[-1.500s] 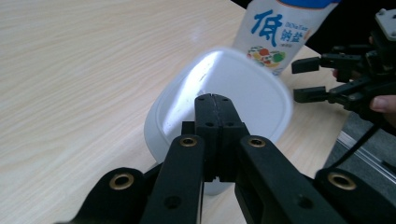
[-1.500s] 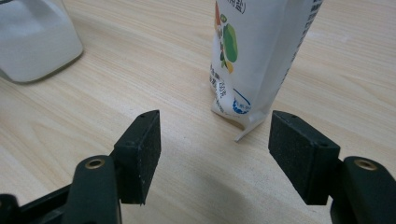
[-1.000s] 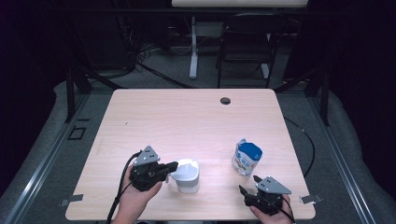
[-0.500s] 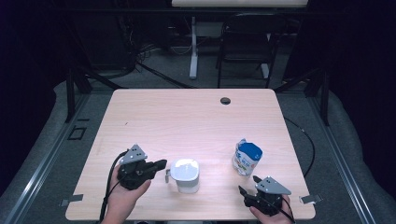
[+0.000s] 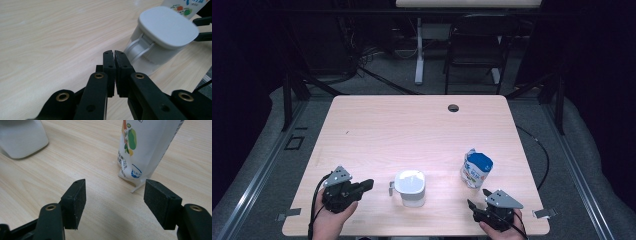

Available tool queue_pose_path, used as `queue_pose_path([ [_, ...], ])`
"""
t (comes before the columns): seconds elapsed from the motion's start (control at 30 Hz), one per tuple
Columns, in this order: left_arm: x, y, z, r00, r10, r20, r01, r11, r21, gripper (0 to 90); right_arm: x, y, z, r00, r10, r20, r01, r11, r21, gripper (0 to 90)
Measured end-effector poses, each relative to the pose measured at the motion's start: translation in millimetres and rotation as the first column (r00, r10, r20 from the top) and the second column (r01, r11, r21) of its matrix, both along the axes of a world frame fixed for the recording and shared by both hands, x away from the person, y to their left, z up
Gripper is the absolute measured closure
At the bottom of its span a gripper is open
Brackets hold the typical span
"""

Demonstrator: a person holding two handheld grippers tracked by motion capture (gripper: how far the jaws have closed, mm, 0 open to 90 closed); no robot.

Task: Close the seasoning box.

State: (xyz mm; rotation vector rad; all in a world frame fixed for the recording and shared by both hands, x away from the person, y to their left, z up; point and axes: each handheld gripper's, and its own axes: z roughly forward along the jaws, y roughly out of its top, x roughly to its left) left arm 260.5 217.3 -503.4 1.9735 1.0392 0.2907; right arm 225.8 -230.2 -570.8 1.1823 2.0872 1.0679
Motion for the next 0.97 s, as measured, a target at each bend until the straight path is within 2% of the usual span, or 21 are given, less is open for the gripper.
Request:
queue_pose_path([
  [0.07, -1.6, 4.7, -5.9, 0.9999, 0.014, 0.004, -0.014, 0.9997, 0.018, 86.5, 0.0, -0.5, -0.2, 1.0000, -0.002, -0.003, 0.002, 1.000, -0.003, 34.1],
  [0.33, -2.8, 20.2, -24.7, 0.9977, 0.066, -0.018, -0.066, 0.9978, 0.011, 81.5, 0.4, 0.6, -2.0, 1.0000, -0.004, -0.004, 0.004, 1.000, -0.010, 34.2],
  [0.47, 0.0, 25.3, -28.5, 0.9961, 0.086, -0.016, -0.085, 0.9954, 0.043, 79.2, 1.1, 0.9, -3.5, 1.0000, 0.001, -0.010, -0.001, 1.000, -0.019, 34.1],
  [0.53, 0.4, 27.8, -31.2, 0.9943, 0.105, -0.018, -0.104, 0.9938, 0.037, 74.1, 1.5, 0.7, -3.9, 0.9999, 0.001, -0.010, -0.001, 1.000, -0.020, 34.2],
  [0.57, 0.3, 30.4, -33.6, 0.9921, 0.125, -0.010, -0.124, 0.9919, 0.025, 61.4, 1.7, 0.4, -4.2, 0.9999, 0.004, -0.011, -0.005, 1.000, -0.023, 34.1],
  [0.67, 0.1, 33.3, -35.5, 0.9890, 0.148, 0.001, -0.148, 0.9888, 0.020, 53.9, 1.5, 0.8, -4.8, 1.0000, 0.001, -0.008, -0.001, 0.999, -0.035, 34.1],
  [0.73, 0.7, 35.7, -37.5, 0.9867, 0.163, 0.003, -0.163, 0.9866, 0.016, 44.1, 1.0, 1.6, -5.6, 0.9999, 0.008, -0.009, -0.008, 0.999, -0.049, 33.9],
  [0.83, 0.0, 37.6, -39.0, 0.9867, 0.163, 0.004, -0.163, 0.9862, 0.029, 41.8, 1.0, 3.5, -6.5, 0.9998, 0.014, -0.012, -0.015, 0.998, -0.067, 33.5],
  [0.97, -1.4, 39.9, -40.4, 0.9838, 0.179, 0.003, -0.179, 0.9836, 0.019, 40.4, 0.6, 3.6, -6.9, 0.9999, 0.014, -0.004, -0.015, 0.997, -0.076, 33.2],
])
